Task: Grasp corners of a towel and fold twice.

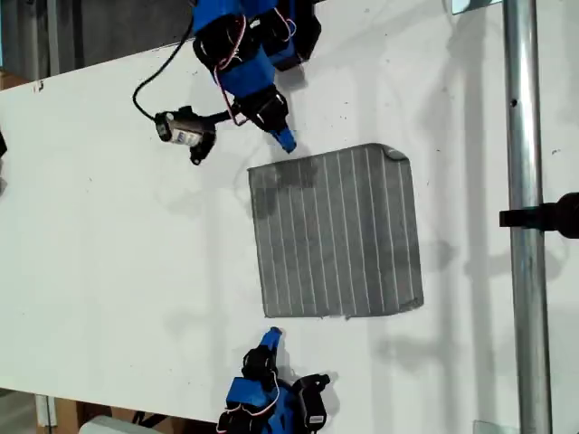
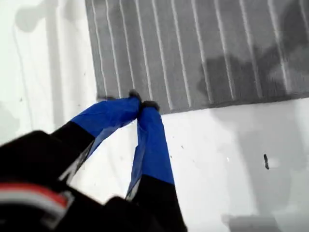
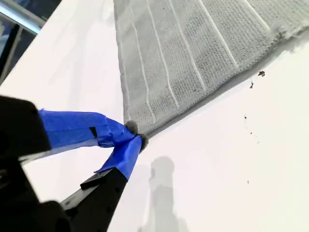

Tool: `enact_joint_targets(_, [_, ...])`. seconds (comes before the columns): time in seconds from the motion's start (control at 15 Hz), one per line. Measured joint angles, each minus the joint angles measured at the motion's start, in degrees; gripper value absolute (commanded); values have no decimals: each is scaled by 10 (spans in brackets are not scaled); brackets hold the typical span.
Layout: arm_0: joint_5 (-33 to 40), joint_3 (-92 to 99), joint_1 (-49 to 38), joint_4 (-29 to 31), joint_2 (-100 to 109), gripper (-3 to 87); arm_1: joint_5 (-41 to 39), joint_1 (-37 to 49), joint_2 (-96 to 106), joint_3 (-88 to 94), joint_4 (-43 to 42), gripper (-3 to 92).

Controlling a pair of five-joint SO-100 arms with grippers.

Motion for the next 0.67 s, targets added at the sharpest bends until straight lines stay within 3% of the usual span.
enact_joint_targets(0.2, [3, 0, 0, -3, 0, -29, 0, -80, -150, -142, 67, 5])
enact_joint_targets(0.47, [5, 0, 0, -3, 0, -29, 16, -152, -200, -192, 79, 275])
enact_joint_targets(0.67, [5, 0, 0, -5, 0, -29, 52, -162, -250, -193, 84, 289])
